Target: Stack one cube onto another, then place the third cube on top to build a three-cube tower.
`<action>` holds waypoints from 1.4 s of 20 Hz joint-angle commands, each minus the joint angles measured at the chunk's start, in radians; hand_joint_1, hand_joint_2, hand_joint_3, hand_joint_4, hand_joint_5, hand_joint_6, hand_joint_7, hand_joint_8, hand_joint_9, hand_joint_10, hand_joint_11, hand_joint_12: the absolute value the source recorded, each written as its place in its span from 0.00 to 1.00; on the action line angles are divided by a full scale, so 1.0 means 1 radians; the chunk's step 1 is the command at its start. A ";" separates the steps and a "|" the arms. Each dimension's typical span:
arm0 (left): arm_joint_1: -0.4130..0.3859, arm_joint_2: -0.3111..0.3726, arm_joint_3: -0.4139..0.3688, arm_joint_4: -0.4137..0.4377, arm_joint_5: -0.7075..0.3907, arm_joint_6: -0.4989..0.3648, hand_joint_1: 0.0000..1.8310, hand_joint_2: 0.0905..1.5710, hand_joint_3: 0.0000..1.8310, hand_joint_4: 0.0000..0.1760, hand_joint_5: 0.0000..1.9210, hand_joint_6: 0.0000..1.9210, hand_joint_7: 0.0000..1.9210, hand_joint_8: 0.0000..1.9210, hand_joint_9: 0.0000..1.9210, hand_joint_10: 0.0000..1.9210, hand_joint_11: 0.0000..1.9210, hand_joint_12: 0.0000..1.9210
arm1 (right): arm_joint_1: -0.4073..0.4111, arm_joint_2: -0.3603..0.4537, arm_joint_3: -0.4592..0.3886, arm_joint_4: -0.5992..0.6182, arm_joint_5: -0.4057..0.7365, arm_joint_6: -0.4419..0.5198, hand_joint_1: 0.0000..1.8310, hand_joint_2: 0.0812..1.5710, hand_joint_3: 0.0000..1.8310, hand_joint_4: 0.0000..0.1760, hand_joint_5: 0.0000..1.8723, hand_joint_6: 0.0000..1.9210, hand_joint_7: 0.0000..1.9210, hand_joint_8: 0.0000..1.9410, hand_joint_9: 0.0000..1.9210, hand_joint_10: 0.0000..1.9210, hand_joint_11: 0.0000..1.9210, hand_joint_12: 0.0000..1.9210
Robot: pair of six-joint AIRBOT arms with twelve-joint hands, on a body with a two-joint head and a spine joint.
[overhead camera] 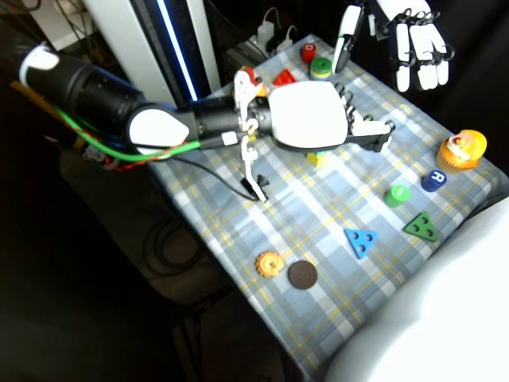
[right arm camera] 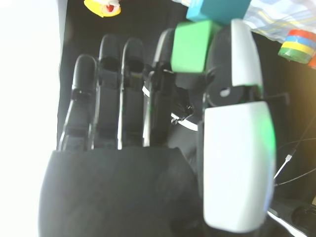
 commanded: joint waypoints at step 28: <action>0.162 0.103 0.059 0.420 -0.859 -1.262 0.25 0.70 0.00 0.42 0.13 0.00 0.11 0.00 0.10 0.00 0.04 0.12 | -0.480 0.521 -0.525 0.797 1.128 -0.527 0.42 0.68 0.00 0.41 0.06 0.01 0.06 0.00 0.14 0.00 0.09 0.20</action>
